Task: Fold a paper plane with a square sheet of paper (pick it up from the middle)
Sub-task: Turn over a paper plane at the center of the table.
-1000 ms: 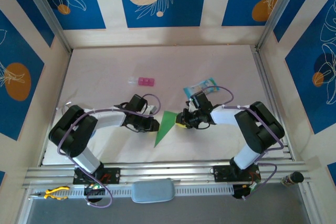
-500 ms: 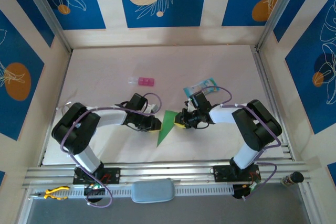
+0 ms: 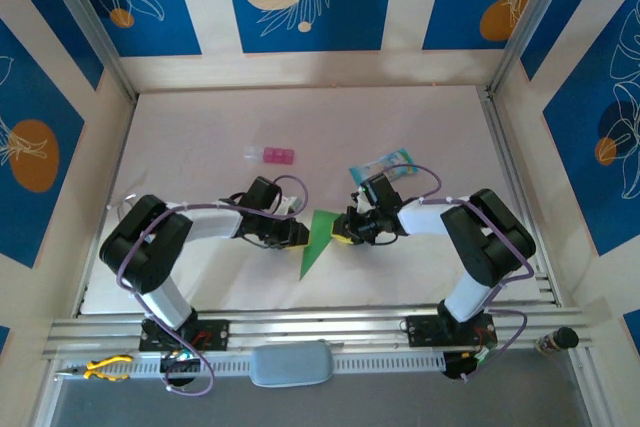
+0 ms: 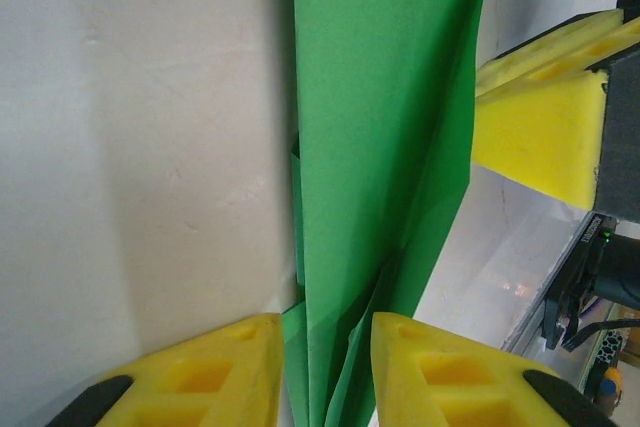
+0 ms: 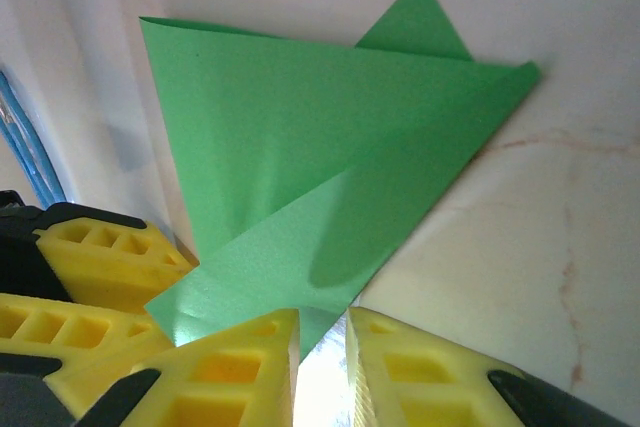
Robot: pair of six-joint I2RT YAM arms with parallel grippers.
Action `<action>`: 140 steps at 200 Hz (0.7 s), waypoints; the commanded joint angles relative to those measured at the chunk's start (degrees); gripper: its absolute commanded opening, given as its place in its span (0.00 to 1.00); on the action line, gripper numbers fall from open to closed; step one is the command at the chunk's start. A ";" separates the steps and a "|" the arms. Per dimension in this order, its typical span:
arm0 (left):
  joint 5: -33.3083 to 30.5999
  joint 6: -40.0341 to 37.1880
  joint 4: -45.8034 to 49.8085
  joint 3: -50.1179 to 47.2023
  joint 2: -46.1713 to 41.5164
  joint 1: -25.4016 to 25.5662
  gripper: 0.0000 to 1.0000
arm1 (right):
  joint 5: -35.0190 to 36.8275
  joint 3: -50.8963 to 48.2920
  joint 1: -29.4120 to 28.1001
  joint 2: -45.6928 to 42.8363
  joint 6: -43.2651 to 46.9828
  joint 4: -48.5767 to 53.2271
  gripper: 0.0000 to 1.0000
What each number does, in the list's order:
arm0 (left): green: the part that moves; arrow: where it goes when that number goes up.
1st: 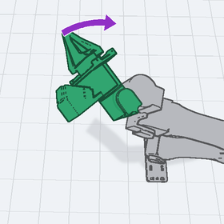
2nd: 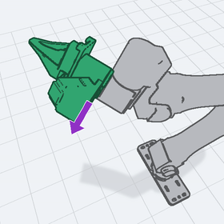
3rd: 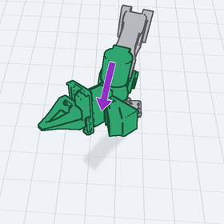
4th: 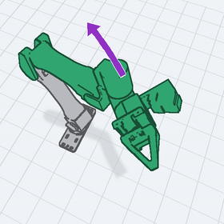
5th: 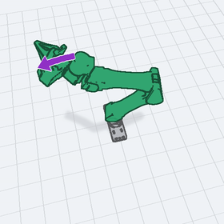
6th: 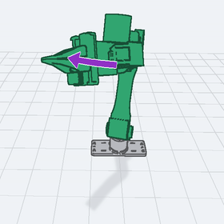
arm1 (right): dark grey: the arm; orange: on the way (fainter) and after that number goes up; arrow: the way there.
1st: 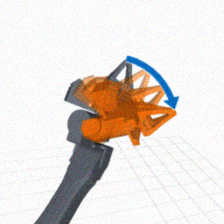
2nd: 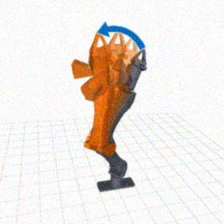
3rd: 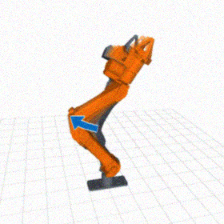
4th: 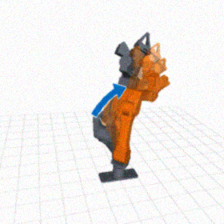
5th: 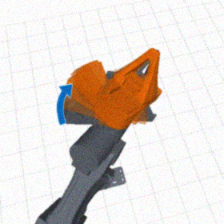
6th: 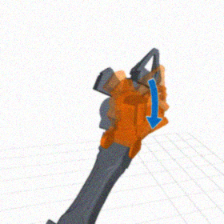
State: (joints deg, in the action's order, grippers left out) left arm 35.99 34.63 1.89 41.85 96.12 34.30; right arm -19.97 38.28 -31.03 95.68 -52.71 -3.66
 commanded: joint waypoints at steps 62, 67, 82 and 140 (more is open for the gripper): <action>-2.46 -2.79 7.16 2.32 2.03 0.83 0.31 | -1.30 1.11 -1.17 3.34 -0.51 -1.36 0.20; -2.58 -2.91 7.57 2.44 2.11 0.85 0.30 | -1.30 1.11 -1.15 3.34 -0.54 -1.36 0.20; -3.42 -2.99 8.91 2.95 2.40 0.95 0.30 | -1.30 1.09 -1.14 3.31 -0.47 -1.29 0.20; -2.55 -0.91 7.65 3.68 2.88 2.61 0.30 | -1.39 1.36 -1.23 3.57 -0.39 -1.27 0.20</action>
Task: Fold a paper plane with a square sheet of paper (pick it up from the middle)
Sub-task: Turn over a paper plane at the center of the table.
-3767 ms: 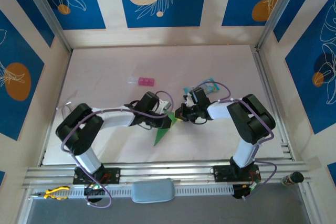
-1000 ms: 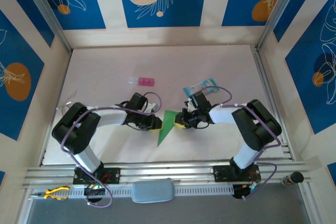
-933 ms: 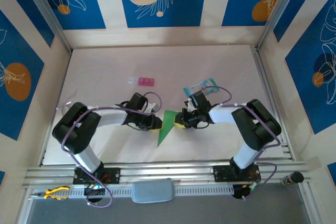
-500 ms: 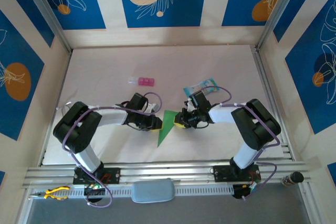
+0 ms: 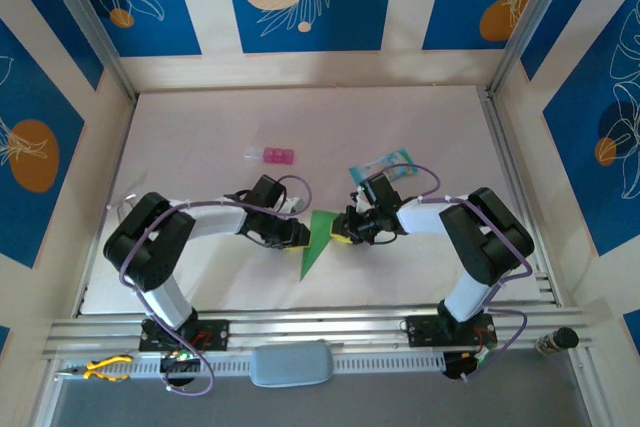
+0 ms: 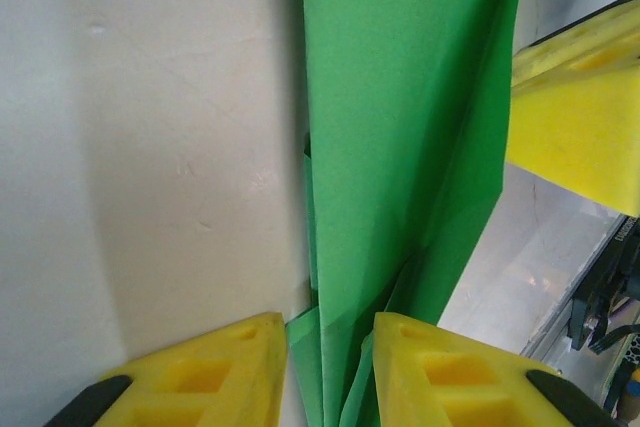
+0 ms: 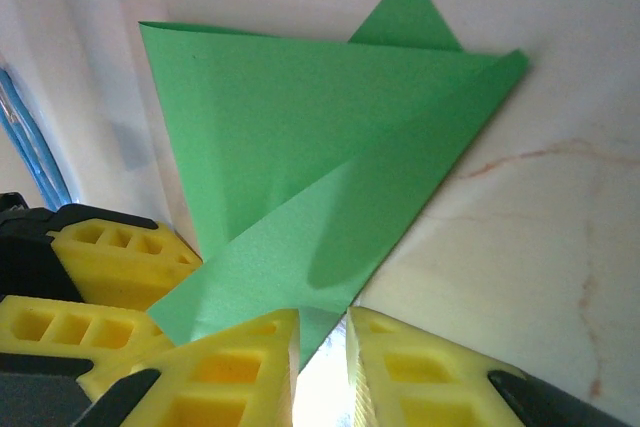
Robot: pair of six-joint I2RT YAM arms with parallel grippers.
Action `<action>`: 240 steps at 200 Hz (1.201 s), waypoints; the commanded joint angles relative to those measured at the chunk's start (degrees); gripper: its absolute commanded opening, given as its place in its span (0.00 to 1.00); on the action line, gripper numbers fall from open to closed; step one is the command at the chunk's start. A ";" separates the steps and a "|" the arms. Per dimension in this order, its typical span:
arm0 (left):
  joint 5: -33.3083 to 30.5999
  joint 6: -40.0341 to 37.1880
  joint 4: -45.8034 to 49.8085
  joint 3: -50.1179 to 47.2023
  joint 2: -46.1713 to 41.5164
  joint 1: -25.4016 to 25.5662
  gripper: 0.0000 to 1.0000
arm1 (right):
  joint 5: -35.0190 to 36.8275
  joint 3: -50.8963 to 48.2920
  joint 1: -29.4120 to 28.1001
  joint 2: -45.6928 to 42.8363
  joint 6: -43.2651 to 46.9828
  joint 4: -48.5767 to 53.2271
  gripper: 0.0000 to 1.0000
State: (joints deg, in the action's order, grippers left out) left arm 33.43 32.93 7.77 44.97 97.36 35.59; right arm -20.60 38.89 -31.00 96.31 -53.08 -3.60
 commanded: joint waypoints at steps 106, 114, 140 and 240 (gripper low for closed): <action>3.14 3.68 -3.77 -0.24 1.87 1.63 0.22 | -0.76 0.44 -1.43 2.80 -0.25 -1.60 0.19; 3.48 3.57 -3.98 -0.24 1.86 1.63 0.21 | -0.76 0.42 -1.43 2.82 -0.23 -1.59 0.19; 4.59 3.68 -4.93 -0.37 1.73 1.60 0.20 | -0.67 0.35 -1.43 2.81 -0.27 -1.55 0.19; 2.42 4.63 -6.68 -1.07 -1.43 1.60 0.04 | 0.82 0.44 -1.27 -1.25 -0.59 0.45 0.22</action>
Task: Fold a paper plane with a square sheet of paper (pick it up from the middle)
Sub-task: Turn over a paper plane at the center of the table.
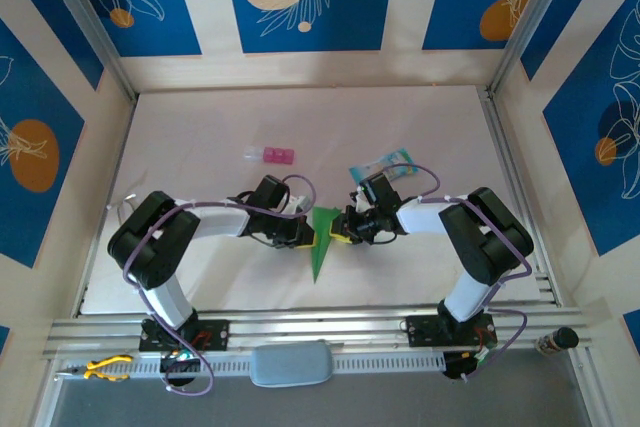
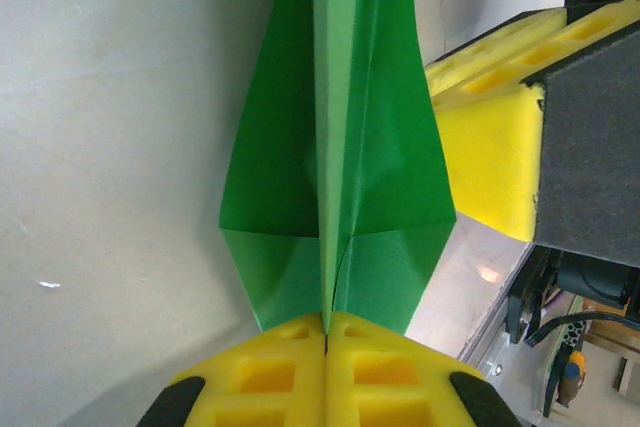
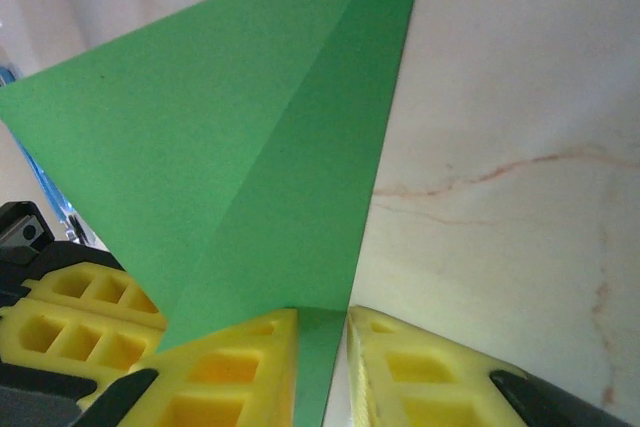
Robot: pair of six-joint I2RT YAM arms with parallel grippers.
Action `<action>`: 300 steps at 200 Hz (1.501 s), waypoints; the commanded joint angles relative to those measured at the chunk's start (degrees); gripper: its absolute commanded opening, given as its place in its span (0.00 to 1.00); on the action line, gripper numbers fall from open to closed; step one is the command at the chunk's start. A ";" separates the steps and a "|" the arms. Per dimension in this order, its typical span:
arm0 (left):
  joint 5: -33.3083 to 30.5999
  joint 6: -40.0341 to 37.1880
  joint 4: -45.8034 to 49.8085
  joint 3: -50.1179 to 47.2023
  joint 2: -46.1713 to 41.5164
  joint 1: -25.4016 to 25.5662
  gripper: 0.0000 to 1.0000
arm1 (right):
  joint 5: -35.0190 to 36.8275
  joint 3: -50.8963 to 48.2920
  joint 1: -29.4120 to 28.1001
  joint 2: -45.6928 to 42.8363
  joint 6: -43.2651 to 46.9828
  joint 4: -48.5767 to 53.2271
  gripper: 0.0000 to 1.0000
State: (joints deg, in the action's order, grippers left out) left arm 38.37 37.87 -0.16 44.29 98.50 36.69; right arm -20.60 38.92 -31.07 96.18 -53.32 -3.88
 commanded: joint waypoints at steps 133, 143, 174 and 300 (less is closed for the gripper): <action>-12.97 -2.53 10.85 2.24 -8.67 0.51 0.02 | 1.12 10.12 -5.25 1.22 -0.12 6.67 0.37; -12.97 -2.53 10.92 2.29 -8.62 0.56 0.02 | 1.01 10.45 -5.29 2.06 0.01 6.84 0.37; -13.41 -2.83 11.74 2.22 -8.44 0.51 0.02 | 2.88 12.23 -5.32 3.51 1.20 11.72 0.32; -9.33 -2.90 11.21 3.39 -5.21 0.67 0.12 | 0.19 9.27 -4.18 5.05 -0.36 7.30 0.01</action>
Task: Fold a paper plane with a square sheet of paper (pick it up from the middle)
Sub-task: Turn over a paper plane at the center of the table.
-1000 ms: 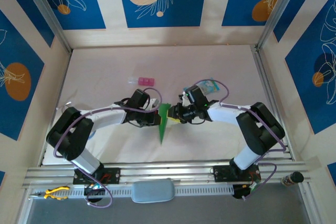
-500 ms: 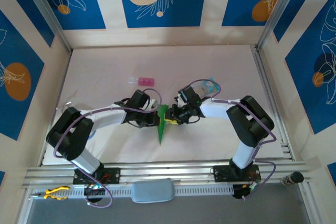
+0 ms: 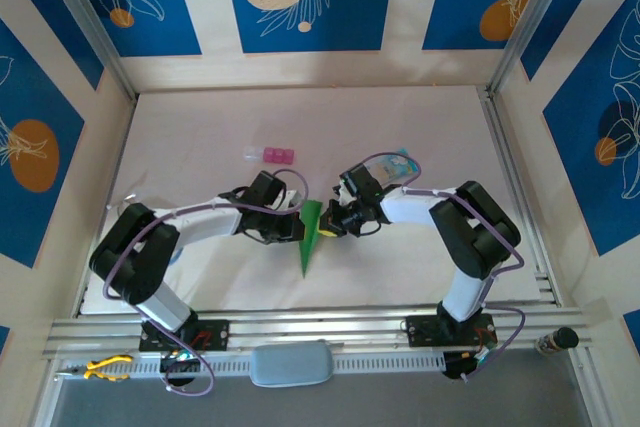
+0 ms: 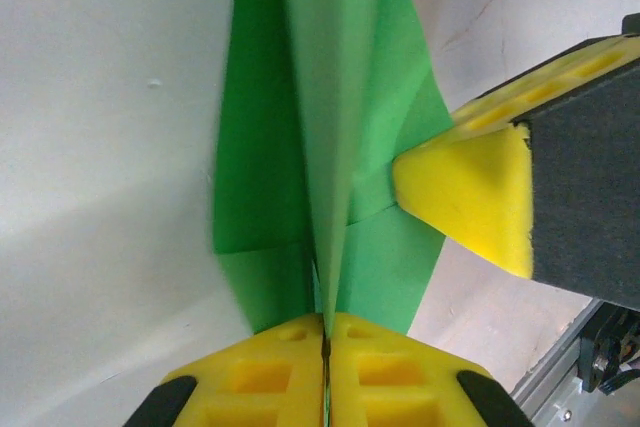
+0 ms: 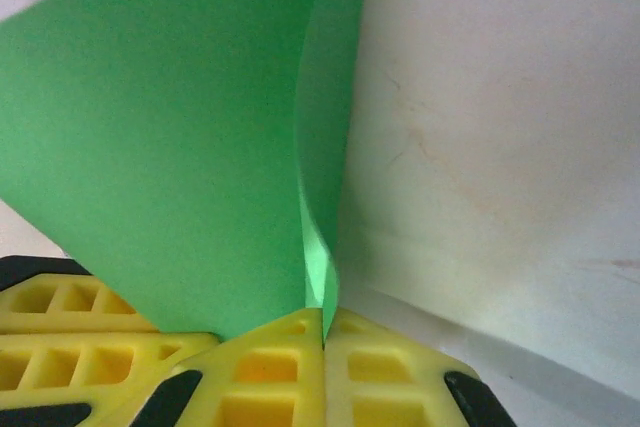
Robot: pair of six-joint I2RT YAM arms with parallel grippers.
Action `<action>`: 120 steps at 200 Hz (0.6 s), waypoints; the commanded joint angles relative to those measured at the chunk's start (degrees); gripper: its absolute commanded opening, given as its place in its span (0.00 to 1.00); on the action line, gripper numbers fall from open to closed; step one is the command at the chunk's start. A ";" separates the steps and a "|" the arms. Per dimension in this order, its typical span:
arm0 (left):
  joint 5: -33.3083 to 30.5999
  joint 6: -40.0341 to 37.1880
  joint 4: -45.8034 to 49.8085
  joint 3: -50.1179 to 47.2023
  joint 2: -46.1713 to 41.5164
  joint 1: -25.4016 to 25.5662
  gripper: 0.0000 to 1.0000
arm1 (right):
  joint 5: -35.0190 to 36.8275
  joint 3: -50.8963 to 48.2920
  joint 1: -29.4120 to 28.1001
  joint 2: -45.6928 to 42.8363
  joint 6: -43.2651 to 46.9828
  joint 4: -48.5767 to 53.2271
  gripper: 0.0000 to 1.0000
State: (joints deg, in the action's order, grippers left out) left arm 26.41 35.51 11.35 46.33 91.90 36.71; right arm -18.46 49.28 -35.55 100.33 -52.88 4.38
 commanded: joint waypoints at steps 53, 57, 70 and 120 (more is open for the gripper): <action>2.38 -0.78 0.16 1.68 2.39 1.13 0.16 | -2.28 -1.64 0.57 0.93 -1.23 -1.58 0.00; 2.26 -0.79 0.44 1.79 2.51 1.13 0.16 | -2.36 -1.63 0.56 0.94 -1.26 -1.65 0.01; 2.03 -0.96 0.63 1.87 2.83 1.32 0.17 | -2.45 -1.64 0.56 0.96 -1.20 -1.75 0.01; -1.01 -2.29 3.89 3.44 3.77 1.96 0.19 | -2.69 -1.65 0.53 1.05 -1.42 -2.15 0.01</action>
State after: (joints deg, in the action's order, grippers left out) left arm 27.11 35.31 12.19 47.57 94.61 37.71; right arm -19.55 48.62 -35.22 100.64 -53.71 2.44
